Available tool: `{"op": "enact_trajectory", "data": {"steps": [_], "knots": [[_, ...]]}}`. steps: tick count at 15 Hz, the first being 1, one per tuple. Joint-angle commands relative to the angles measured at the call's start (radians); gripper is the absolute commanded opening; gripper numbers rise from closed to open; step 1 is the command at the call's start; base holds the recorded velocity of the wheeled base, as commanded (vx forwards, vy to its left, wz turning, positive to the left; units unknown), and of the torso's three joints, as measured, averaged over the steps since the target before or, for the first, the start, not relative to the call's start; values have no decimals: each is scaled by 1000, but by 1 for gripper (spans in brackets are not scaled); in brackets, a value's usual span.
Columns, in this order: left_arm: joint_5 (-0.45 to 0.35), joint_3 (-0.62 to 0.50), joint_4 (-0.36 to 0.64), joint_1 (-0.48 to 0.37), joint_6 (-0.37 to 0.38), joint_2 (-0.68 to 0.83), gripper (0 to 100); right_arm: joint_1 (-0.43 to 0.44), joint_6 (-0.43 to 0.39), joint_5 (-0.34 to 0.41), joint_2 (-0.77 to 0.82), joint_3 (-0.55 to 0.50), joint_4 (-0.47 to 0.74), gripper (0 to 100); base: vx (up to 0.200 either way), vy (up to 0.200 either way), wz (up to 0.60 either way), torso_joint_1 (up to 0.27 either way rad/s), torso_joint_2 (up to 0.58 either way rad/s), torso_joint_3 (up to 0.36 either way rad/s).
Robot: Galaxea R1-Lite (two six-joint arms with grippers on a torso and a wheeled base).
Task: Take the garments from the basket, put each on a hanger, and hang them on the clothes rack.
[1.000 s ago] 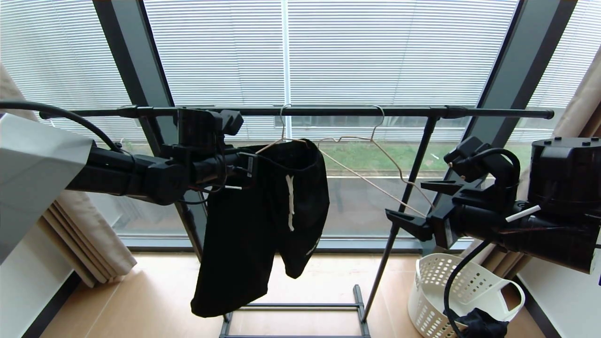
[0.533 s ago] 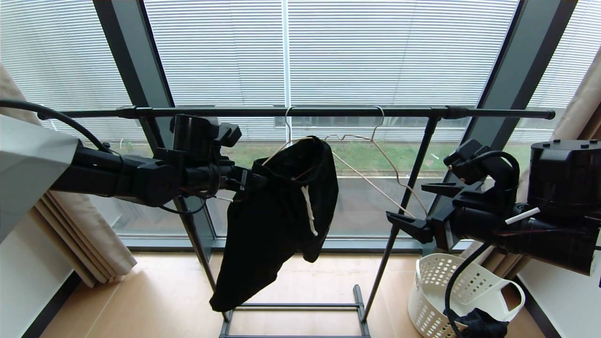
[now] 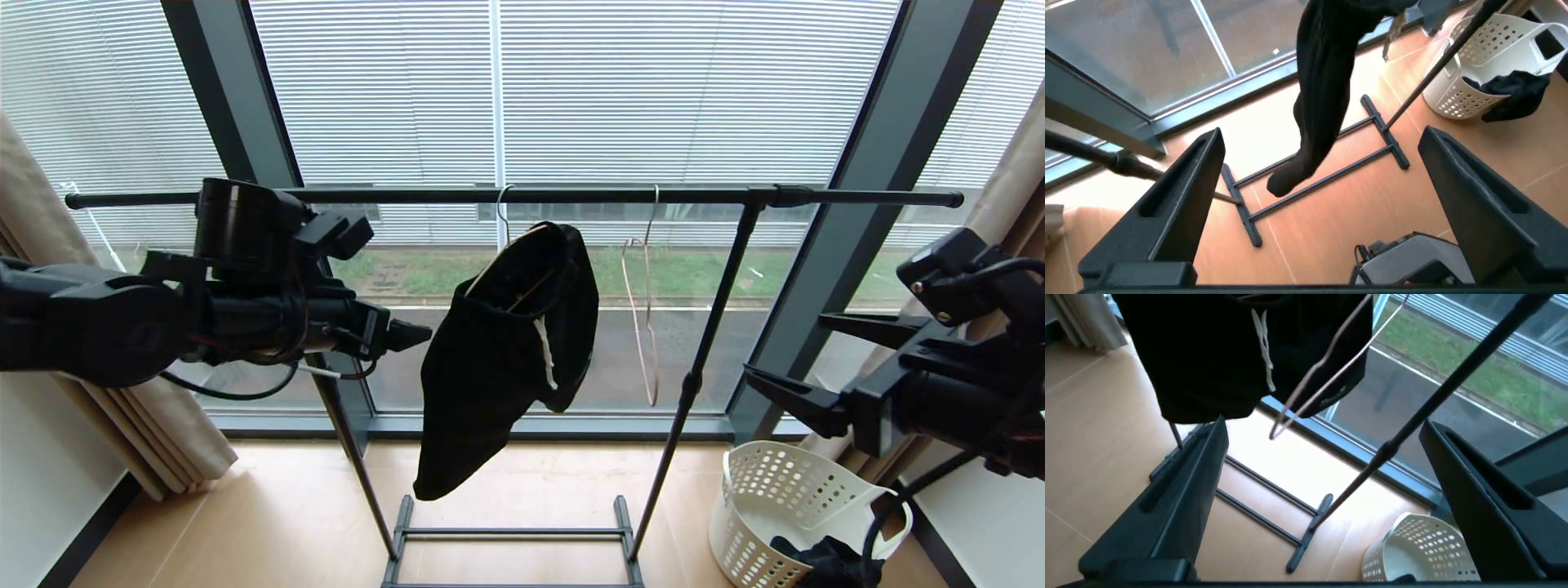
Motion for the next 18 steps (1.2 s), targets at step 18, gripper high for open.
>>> {"op": "enact_trajectory", "data": {"steps": [18], "knots": [[262,1055,51,416,-14,-1482,100,-407,38,-167,-1277,605,340,100,0,0,0,0,0,0]]}}
